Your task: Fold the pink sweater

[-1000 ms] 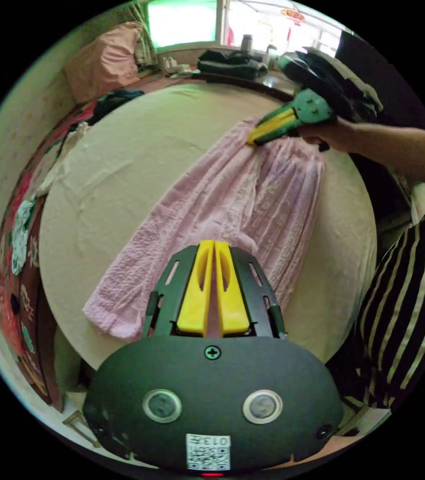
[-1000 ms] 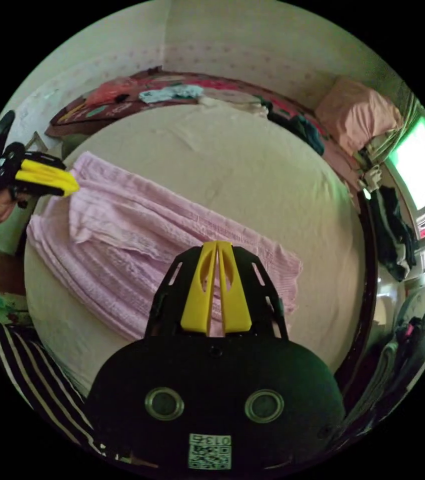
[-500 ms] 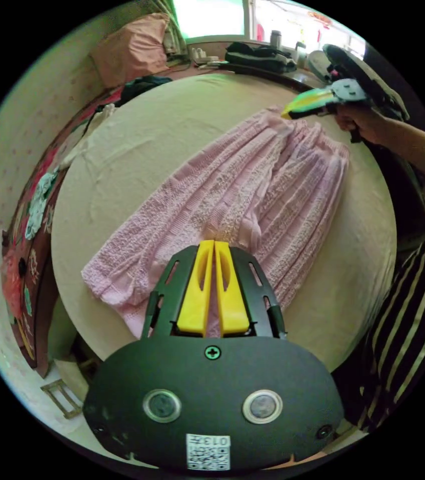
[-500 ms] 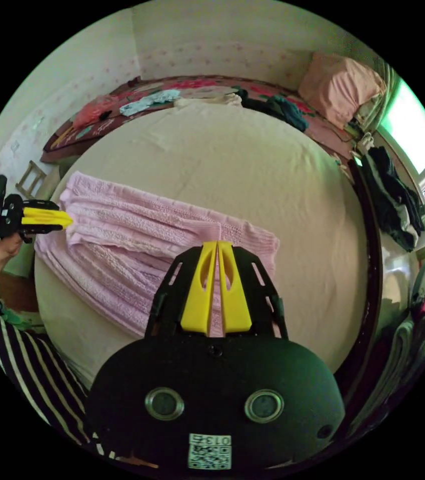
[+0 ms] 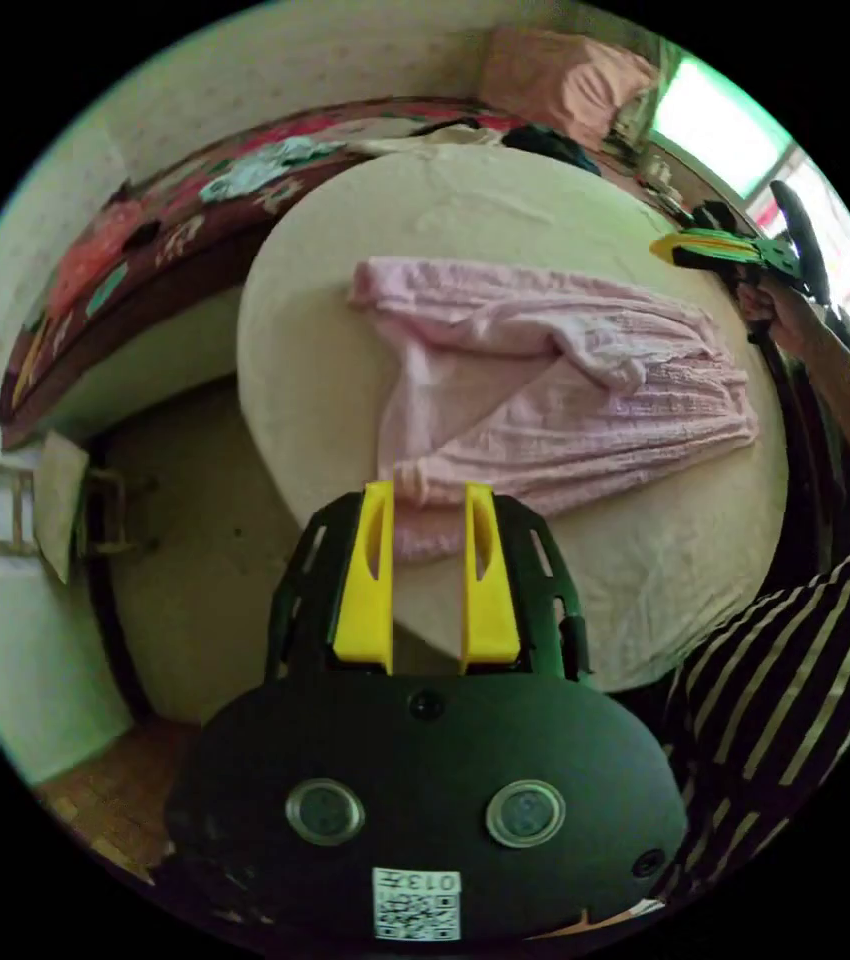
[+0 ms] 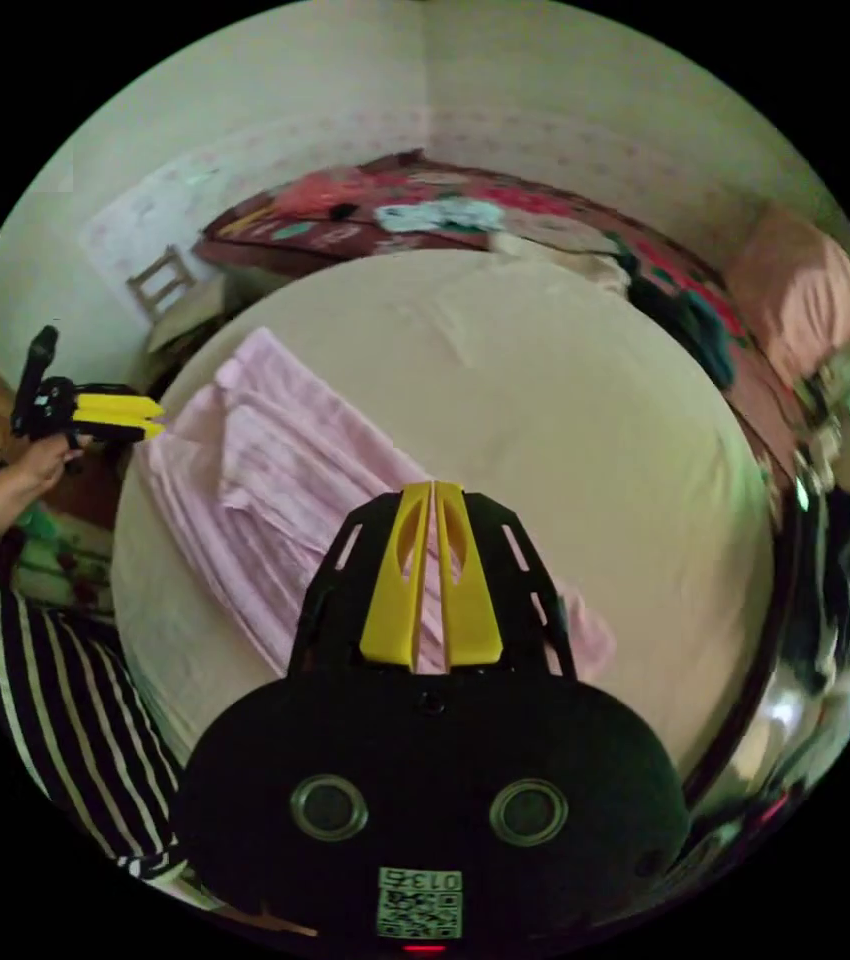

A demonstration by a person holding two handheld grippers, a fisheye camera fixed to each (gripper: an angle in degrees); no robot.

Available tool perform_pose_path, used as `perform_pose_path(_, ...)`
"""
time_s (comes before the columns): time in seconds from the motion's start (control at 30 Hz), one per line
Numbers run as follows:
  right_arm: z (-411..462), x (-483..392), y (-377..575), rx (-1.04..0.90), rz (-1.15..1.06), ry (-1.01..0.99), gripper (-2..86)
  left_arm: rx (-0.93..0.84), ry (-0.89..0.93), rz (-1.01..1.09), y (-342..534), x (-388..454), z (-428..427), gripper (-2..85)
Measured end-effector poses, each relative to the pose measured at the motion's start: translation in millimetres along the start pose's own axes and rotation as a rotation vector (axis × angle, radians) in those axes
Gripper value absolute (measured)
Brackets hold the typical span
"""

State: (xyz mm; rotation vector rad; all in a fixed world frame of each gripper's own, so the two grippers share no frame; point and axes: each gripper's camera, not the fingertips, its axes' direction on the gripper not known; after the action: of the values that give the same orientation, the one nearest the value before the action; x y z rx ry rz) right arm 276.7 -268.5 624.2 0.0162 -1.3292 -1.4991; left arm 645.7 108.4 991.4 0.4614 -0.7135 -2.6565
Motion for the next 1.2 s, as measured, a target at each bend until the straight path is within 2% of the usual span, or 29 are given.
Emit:
perform_pose_path(0.17,51.8,-54.5,-98.2,-0.026,-0.240,-0.104,8.0,-0.011,0.024,-0.129,32.3,-19.0,9.5,12.5)
perform_pose_path(0.37,105.5,-95.2,-175.4,-0.126,-0.409,-0.176,9.5,-0.038,0.083,-0.118,24.5,-23.6,30.1,11.8)
perform_pose_path(0.53,140.7,-111.1,-202.4,-0.249,-0.494,-0.215,9.8,-0.063,0.066,-0.092,17.3,-25.5,33.9,10.6)
perform_pose_path(0.67,155.7,-119.3,-208.0,-0.315,-0.542,-0.222,6.7,-0.114,0.008,-0.048,7.6,-17.8,35.8,7.4)
perform_pose_path(0.9,138.0,-129.8,-193.5,-0.295,-0.635,-0.151,3.1,-0.132,0.073,-0.032,-7.1,-18.2,31.5,3.5)
perform_pose_path(1.07,79.6,-98.1,-171.5,-0.142,-0.594,-0.200,2.6,-0.068,0.187,-0.012,-10.6,-21.3,-4.5,3.1)
perform_pose_path(1.2,23.8,-63.0,-137.8,-0.040,-0.577,-0.200,2.5,0.027,0.315,0.098,-23.3,7.4,-42.1,2.9)
